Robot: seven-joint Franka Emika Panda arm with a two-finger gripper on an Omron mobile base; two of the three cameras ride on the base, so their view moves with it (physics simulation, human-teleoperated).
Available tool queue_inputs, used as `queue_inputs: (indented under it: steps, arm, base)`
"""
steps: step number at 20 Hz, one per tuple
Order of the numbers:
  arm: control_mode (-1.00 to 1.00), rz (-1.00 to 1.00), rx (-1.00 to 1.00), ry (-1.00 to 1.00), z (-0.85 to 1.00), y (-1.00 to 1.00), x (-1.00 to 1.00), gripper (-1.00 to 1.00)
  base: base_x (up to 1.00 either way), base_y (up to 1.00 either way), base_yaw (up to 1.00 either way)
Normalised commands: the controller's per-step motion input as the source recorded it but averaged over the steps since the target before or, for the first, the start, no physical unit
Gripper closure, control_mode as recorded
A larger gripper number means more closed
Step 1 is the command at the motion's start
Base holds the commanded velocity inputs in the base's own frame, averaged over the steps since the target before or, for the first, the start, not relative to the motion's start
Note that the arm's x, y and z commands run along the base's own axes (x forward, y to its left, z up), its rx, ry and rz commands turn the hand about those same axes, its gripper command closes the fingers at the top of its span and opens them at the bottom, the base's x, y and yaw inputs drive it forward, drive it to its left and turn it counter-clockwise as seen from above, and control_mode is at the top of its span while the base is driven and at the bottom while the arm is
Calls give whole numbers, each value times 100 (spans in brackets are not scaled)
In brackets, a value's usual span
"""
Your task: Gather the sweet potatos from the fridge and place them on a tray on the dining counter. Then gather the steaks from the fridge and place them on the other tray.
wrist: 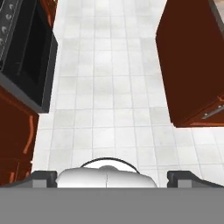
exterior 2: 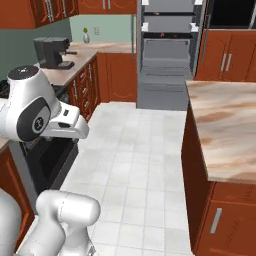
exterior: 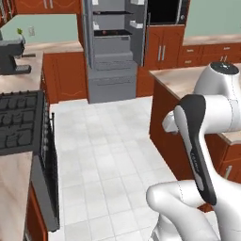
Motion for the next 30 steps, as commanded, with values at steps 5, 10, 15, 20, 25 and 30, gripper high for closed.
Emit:
queue_inputs:
  steps: [5, 10, 15, 20, 25, 30]
  arm:
    - [100, 0, 0, 0, 0, 0, 0, -100]
    - [100, 0, 0, 0, 0, 0, 0, -100]
    - [100, 0, 0, 0, 0, 0, 0, -100]
    - [100, 0, 0, 0, 0, 0, 0, -100]
    - [100, 0, 0, 0, 0, 0, 0, -100]
    - [100, 0, 0, 0, 0, 0, 0, -100]
  base:
    - [93, 51, -18]
    - [86, 89, -20]
    - [79, 28, -5]
    - [100, -56, 22]
    - [100, -9, 10]
    - [96, 5, 0]
